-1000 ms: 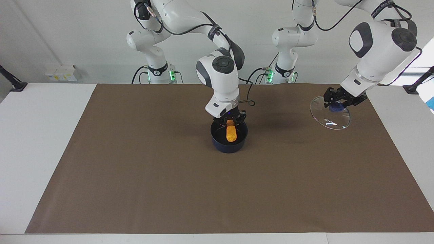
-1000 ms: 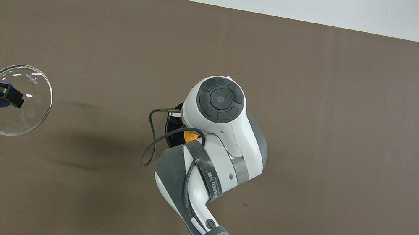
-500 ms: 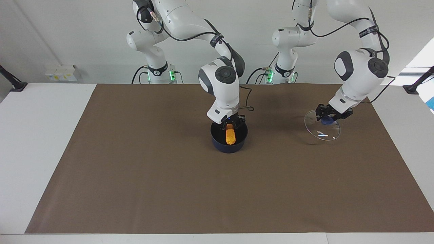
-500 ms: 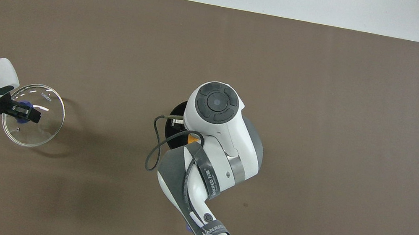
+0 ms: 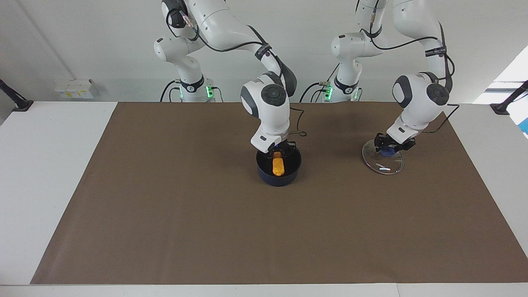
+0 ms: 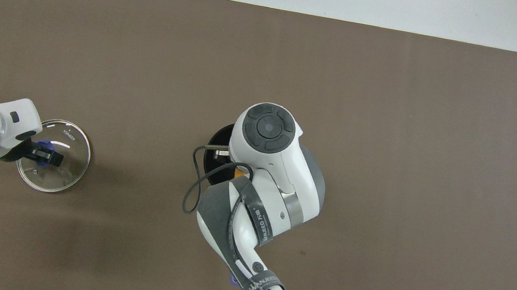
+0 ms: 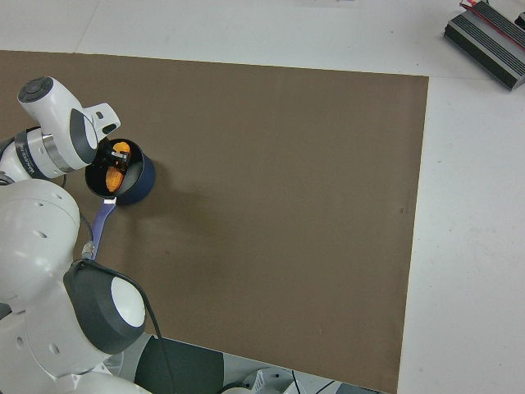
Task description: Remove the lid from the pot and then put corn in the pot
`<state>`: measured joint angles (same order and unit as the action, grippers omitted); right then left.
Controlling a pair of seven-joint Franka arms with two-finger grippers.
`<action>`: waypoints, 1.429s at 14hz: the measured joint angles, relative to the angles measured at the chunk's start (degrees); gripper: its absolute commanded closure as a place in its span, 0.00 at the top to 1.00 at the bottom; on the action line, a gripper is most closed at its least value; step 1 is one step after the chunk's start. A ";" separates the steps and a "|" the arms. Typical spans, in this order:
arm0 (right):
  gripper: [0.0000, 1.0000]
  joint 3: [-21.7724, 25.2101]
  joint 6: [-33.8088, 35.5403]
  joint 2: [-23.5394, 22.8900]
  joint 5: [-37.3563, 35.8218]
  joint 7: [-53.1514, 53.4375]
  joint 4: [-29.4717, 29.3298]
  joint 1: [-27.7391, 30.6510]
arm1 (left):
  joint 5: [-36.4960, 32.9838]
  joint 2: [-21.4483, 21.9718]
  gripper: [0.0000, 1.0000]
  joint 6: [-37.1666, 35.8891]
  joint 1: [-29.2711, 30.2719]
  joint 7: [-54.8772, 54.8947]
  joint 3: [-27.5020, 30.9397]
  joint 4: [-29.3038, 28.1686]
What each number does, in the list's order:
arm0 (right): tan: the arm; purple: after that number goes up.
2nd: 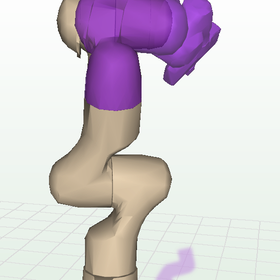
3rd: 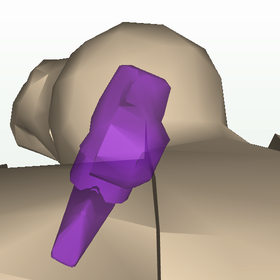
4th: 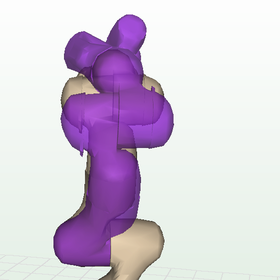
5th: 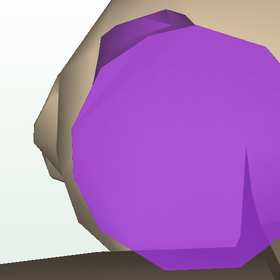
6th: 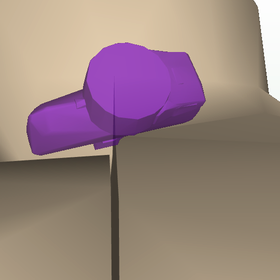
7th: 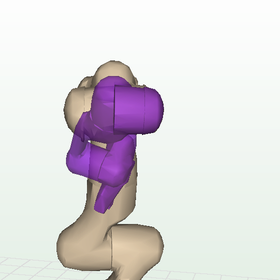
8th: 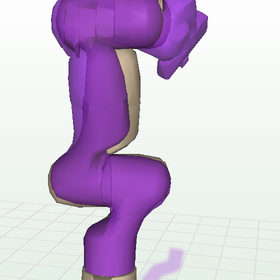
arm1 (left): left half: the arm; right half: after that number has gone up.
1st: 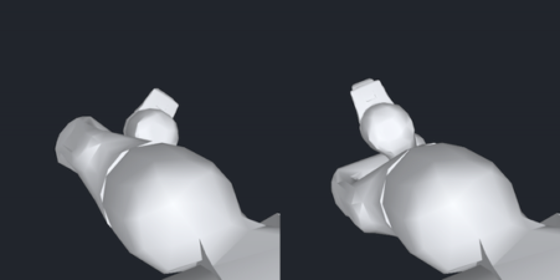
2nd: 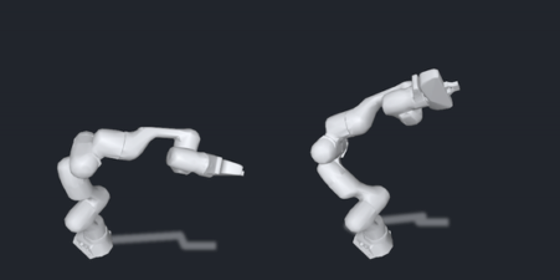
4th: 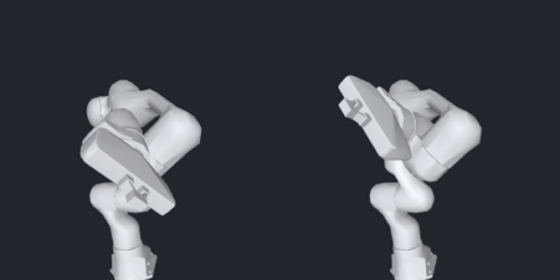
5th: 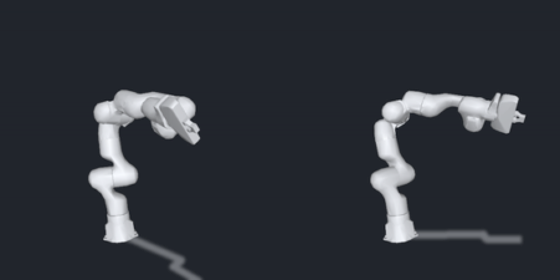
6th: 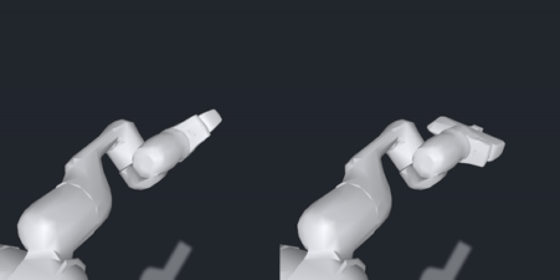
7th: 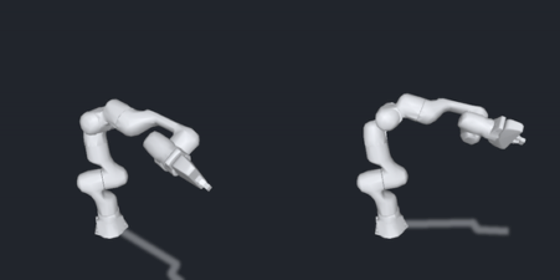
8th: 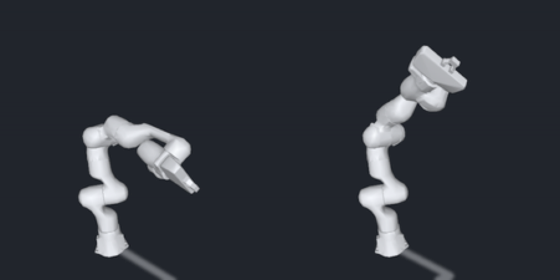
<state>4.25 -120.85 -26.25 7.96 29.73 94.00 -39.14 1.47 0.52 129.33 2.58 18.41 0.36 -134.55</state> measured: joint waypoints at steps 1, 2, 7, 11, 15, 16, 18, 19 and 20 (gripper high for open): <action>0.24 0.00 0.00 -0.01 0.00 -0.02 0.08 -0.02 | 0.00 0.00 1.00 0.05 0.03 1.04 0.01 0.08; 0.36 -0.01 0.00 -0.05 0.00 -0.02 0.21 -0.04 | 0.00 -0.01 1.00 0.07 0.05 1.42 0.02 0.35; 1.00 -0.02 0.00 -0.32 0.00 -0.03 0.43 -0.11 | 0.01 -0.23 1.00 -4.22 -0.04 -3.53 -0.30 6.92; 1.00 1.67 -0.02 0.86 -0.07 -0.03 -0.62 0.50 | 0.02 -0.71 1.00 -9.90 -0.99 -7.83 -0.96 14.55; 1.00 3.27 6.27 9.19 -0.12 -1.42 -1.65 7.73 | 0.02 -0.89 1.00 -16.74 -2.94 -9.82 -1.26 22.05; 1.00 3.30 8.74 11.55 -0.12 -3.26 -1.65 9.83 | 0.02 -1.01 1.00 -19.23 -3.06 -9.85 -1.27 24.24; 1.00 3.38 11.93 14.91 -0.12 -6.42 -1.57 12.99 | 0.02 -1.40 1.00 -25.30 -3.07 -9.86 -1.28 29.27; 1.00 3.40 13.13 15.98 -0.12 -7.71 -1.56 14.26 | 0.02 -1.52 1.00 -28.19 -3.07 -9.86 -1.27 31.68; 1.00 3.42 14.25 16.83 -0.12 -9.09 -1.56 15.41 | 0.02 -1.58 1.00 -30.92 -3.07 -9.86 -1.27 33.94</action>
<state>7.66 -106.60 -9.41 7.84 20.64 92.44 -23.73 1.48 -1.06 98.41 -0.49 8.55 -0.91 -100.62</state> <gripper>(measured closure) 0.000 0.000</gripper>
